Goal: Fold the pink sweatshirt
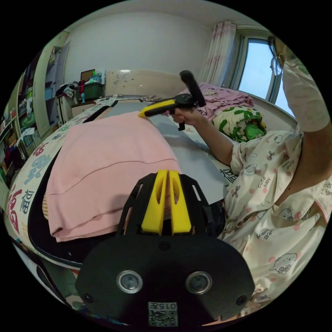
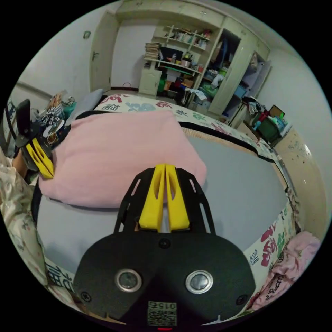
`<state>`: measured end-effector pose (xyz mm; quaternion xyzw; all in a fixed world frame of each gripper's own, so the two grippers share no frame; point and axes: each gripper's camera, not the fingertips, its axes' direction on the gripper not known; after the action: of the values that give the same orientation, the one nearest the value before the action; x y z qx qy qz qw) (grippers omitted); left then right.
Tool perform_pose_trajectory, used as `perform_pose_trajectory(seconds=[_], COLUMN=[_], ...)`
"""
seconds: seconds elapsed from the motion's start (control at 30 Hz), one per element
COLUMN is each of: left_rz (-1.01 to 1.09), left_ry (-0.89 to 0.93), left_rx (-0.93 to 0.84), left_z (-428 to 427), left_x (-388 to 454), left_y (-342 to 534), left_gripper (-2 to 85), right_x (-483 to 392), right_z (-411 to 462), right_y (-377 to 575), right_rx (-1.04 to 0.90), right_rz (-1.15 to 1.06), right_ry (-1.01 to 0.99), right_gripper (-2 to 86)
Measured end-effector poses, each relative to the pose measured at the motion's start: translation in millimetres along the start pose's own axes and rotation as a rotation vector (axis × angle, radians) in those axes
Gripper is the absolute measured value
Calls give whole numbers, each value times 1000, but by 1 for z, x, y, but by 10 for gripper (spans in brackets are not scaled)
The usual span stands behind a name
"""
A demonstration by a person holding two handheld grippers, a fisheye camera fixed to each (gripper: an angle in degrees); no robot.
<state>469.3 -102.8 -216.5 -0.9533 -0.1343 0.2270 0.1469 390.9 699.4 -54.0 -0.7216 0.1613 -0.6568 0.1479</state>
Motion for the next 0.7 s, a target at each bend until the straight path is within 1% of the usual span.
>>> perform_pose_trajectory(seconds=[0.07,0.1,0.13,0.17,0.2,0.23,0.27,0.33,0.43,0.47,0.5,0.53,0.57,0.6,0.63,0.67,0.7], left_rz=[-4,-1,2,4,-4,-11,-21,-21,-1,-14,-31,-36,-47,-46,-48,-69,-85], left_ry=[2,-5,-11,-16,-8,0,14,16,-1,10,30,40,54,64,81,135,178], left_rx=[-6,-7,-6,1,7,8,9,2,-3,2,4,4,9,7,15,61,152], left_z=[3,5,6,8,10,11,14,19,28,32,37,39,43,46,46,41,28], left_x=[-2,-2,-1,-2,-5,-8,-12,-15,-16,-20,-27,-29,-34,-38,-40,-51,-66], left_y=[-1,-1,-1,1,2,2,3,2,3,5,6,6,7,7,7,7,7], left_gripper=[0,0,0,0,-1,-1,-1,-2,-2,-2,-1,0,1,6,9,23,38], right_x=[16,21,28,28,25,23,32,55,57,55,54,58,77,86,100,112,118], right_z=[-25,-37,-63,-79,-76,-43,-42,-54,-110,-101,-81,-59,-67,-71,-88,-107,-116], right_y=[-8,-9,-9,-11,-13,-17,-11,-18,-25,-30,-34,-30,-31,-33,-34,-33,-33], right_rx=[6,39,129,154,106,-113,13,-26,121,76,-30,-46,-22,-47,-25,21,39], right_rz=[59,82,110,85,58,3,46,112,103,78,55,44,112,127,150,180,199], right_ry=[-49,-61,-72,-51,-20,13,-33,-117,-63,-57,-41,-50,-127,-156,-184,-169,-160], right_gripper=[-10,-10,-10,-10,-10,-10,-10,-10,-10,-9,-9,-9,-8,-7,-5,-1,3])
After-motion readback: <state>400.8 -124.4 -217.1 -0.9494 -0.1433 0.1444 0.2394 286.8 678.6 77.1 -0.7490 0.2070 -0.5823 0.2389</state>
